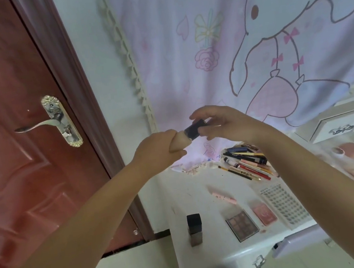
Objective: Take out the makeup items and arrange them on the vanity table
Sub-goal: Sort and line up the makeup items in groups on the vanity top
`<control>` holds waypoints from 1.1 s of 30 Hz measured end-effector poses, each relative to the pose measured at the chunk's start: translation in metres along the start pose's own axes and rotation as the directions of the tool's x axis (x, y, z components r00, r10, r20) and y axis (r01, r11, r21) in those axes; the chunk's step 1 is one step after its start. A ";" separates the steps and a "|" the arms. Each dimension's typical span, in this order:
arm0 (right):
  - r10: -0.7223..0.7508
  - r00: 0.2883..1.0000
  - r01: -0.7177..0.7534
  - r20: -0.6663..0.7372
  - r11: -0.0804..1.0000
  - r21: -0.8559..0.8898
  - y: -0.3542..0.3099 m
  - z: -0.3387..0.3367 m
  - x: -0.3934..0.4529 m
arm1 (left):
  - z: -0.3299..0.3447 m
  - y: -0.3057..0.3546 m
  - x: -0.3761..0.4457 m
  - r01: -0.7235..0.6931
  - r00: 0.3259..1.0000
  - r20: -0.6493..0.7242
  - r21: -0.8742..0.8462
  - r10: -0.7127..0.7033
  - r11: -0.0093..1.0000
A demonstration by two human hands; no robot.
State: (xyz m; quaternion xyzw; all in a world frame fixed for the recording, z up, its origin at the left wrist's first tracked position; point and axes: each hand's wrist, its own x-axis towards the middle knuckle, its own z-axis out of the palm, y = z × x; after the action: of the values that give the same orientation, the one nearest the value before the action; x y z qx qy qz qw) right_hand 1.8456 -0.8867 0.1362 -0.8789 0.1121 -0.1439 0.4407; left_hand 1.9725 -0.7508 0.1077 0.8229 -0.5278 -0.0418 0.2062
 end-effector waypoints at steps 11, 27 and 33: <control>-0.072 0.989 0.059 -0.128 0.993 -0.103 0.010 0.012 -0.011 | 0.002 -0.005 -0.008 -0.042 0.965 -0.248 0.155 0.080 0.987; 0.095 0.995 -0.088 -0.019 0.971 0.223 0.022 0.029 -0.031 | 0.010 -0.002 -0.027 -0.234 0.813 -0.365 0.509 0.454 0.828; 0.063 0.994 -0.052 -0.092 0.991 0.124 0.030 0.036 -0.028 | 0.025 -0.012 -0.027 -0.236 0.829 -0.368 0.454 0.421 0.859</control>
State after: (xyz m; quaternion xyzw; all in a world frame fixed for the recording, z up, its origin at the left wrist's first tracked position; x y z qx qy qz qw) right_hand 1.8301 -0.8685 0.0868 -0.8389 0.1494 -0.1797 0.4916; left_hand 1.9640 -0.7300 0.0763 0.7278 -0.5983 0.2943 0.1603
